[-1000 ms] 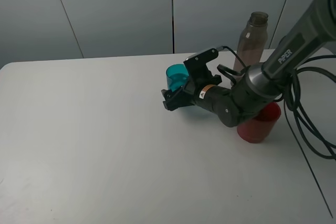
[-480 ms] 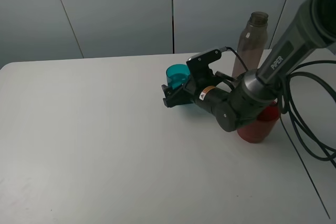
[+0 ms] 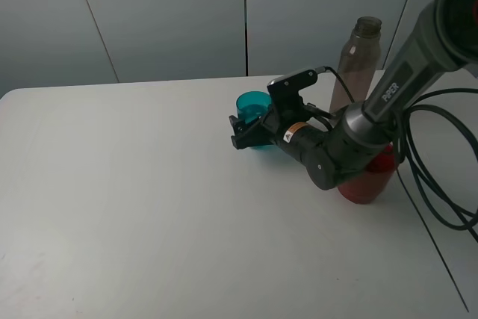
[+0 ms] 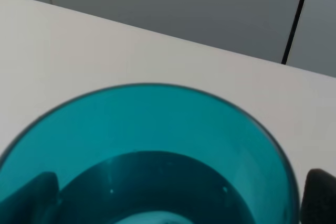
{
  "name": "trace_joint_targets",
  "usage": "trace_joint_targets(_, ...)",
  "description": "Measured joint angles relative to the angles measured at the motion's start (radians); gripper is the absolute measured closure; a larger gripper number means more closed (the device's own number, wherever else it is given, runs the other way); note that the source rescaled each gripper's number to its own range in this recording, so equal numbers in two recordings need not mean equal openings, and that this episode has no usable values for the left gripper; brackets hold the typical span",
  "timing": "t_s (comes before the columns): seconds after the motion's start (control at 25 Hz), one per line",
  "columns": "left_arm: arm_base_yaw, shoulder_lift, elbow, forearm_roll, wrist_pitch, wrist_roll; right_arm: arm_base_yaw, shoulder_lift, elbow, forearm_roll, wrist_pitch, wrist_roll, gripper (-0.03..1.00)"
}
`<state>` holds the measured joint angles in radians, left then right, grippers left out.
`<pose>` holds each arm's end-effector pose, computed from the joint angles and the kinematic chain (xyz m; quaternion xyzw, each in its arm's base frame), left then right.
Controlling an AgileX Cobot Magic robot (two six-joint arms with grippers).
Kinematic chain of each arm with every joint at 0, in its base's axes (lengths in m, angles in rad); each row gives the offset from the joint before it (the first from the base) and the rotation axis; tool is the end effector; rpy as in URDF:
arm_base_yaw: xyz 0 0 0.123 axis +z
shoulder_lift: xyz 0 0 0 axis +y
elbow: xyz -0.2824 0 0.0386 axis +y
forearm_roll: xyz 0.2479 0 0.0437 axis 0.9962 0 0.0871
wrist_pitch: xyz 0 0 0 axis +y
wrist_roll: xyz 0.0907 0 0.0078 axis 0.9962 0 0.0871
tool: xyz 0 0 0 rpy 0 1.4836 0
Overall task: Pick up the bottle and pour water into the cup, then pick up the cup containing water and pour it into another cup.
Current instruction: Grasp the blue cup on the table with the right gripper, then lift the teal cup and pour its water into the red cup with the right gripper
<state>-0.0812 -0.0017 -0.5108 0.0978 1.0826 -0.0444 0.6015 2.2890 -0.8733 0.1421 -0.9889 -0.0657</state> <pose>-0.0068 0.0084 0.2787 0.0130 0.8546 0.0163 0.5189 0.3206 0.2070 0.0414 -0.2042 0.7911 0.1275 0.5623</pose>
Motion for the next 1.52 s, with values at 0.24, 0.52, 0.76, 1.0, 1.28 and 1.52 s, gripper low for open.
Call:
trace_joint_targets(0.24,0.000,0.000,0.000,0.000,0.000,0.000,0.000,0.017,-0.007,0.002,-0.009,0.000,-0.03)
trace_joint_targets(0.52,0.000,0.000,0.000,0.000,0.000,0.000,0.000,0.028,-0.041,0.002,0.001,0.005,0.36)
trace_joint_targets(0.76,0.000,0.000,0.000,0.000,0.000,0.000,-0.001,0.032,-0.041,0.000,0.001,-0.010,0.92)
trace_joint_targets(1.0,0.000,0.000,0.000,0.000,0.000,0.000,-0.001,0.032,-0.043,-0.012,0.000,-0.045,0.92)
trace_joint_targets(1.28,0.000,0.000,0.000,0.000,0.000,0.000,-0.002,0.026,-0.043,-0.023,0.008,-0.062,0.92)
trace_joint_targets(1.52,0.000,0.000,0.000,0.000,0.000,0.000,-0.002,-0.068,-0.043,-0.030,0.198,-0.085,0.92)
